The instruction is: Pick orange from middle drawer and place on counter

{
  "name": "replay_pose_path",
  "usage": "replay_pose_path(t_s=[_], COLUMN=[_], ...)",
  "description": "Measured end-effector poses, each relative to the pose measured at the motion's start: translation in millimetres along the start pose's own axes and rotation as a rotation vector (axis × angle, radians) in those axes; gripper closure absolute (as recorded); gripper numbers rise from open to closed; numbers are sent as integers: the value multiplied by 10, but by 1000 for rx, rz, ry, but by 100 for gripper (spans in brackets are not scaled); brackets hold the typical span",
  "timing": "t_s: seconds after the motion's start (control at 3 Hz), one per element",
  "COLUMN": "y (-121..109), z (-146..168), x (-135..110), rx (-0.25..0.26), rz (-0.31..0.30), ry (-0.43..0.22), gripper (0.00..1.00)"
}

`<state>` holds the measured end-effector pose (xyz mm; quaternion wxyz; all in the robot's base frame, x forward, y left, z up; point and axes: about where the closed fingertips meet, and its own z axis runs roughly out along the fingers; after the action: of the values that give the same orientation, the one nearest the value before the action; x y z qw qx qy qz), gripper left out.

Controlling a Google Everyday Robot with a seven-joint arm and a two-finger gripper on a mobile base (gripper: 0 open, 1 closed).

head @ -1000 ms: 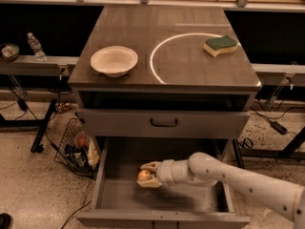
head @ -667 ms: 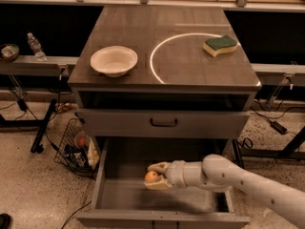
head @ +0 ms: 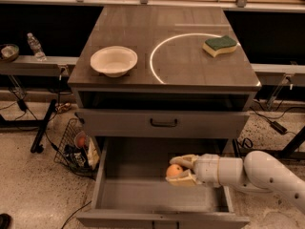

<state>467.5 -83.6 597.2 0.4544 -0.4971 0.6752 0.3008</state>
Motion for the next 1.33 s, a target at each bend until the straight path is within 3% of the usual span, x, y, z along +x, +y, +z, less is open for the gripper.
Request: replay_pose_path(t_s=[0.33, 0.67, 1.0, 1.33], y=[5, -3, -187, -443], z=[57, 53, -141, -436], x=[53, -81, -533, -1263], rx=[-3, 0, 51, 121], rz=[6, -12, -65, -175], ry=[3, -8, -18, -18], gripper=[100, 100, 100, 100])
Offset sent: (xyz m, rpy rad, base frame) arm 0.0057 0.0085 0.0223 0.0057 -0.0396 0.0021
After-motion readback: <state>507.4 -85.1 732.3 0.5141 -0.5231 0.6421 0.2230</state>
